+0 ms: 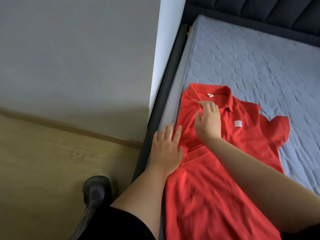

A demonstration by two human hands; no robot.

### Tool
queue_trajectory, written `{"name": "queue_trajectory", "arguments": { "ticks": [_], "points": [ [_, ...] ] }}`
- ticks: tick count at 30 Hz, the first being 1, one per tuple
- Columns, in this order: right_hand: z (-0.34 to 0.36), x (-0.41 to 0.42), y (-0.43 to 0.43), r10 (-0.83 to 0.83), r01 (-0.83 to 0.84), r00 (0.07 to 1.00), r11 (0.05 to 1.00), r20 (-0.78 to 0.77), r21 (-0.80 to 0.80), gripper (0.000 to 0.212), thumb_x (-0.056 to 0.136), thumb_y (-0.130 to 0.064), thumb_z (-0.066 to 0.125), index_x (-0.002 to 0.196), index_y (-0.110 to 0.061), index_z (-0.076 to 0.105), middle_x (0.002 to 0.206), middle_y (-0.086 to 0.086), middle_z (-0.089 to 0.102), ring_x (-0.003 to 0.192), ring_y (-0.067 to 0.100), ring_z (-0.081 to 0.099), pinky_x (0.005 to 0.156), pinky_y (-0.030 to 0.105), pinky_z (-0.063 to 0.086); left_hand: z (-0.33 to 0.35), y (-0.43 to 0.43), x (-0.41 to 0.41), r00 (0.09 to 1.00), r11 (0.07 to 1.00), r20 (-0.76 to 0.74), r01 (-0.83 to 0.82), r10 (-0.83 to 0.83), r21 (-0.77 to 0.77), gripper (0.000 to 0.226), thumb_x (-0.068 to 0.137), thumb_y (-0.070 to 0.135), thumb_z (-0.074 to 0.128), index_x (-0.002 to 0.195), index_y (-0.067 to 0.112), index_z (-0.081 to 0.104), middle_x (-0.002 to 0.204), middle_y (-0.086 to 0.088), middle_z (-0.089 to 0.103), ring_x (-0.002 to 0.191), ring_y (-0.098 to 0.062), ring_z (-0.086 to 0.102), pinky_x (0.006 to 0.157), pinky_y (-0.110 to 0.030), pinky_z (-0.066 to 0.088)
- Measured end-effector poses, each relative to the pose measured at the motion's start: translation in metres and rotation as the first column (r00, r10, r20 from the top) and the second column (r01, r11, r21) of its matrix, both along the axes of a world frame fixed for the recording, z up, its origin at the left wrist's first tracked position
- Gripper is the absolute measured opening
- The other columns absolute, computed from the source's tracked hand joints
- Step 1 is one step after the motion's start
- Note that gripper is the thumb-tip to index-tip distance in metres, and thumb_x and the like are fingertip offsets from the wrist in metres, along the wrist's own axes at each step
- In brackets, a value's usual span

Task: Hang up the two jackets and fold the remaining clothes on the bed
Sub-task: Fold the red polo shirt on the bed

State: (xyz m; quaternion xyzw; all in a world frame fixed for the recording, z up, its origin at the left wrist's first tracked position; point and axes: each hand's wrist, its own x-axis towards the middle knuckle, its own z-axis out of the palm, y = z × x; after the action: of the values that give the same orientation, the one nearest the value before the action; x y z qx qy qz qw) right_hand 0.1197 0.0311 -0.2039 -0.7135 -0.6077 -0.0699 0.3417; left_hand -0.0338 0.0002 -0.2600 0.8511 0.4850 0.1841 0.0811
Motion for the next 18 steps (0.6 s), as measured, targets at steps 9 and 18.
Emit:
{"name": "queue_trajectory", "arguments": {
  "ticks": [9, 18],
  "points": [
    [-0.045, 0.037, -0.071, 0.201, 0.001, 0.939, 0.807, 0.277, -0.590, 0.060, 0.098, -0.043, 0.033, 0.150, -0.019, 0.019, 0.159, -0.001, 0.008, 0.146, 0.016, 0.001, 0.116, 0.042, -0.003, -0.009, -0.003, 0.002, 0.972, 0.983, -0.229, -0.087, 0.048, -0.163, 0.069, 0.093, 0.053, 0.032, 0.151, 0.029, 0.003, 0.159, -0.005, -0.008, 0.144, -0.026, -0.015, 0.113, -0.054, -0.006],
    [-0.023, 0.108, -0.119, -0.336, 0.284, 0.937, 0.892, -0.094, -0.352, 0.051, 0.091, -0.025, 0.055, 0.136, -0.003, 0.044, 0.149, 0.017, 0.032, 0.141, 0.030, 0.022, 0.115, 0.042, 0.013, 0.007, -0.037, 0.067, 0.953, 0.984, -0.270, 0.098, -0.135, -0.146, 0.066, 0.095, 0.051, 0.032, 0.151, 0.029, 0.004, 0.159, -0.008, -0.005, 0.145, -0.025, -0.010, 0.115, -0.045, -0.005]
  ]
}}
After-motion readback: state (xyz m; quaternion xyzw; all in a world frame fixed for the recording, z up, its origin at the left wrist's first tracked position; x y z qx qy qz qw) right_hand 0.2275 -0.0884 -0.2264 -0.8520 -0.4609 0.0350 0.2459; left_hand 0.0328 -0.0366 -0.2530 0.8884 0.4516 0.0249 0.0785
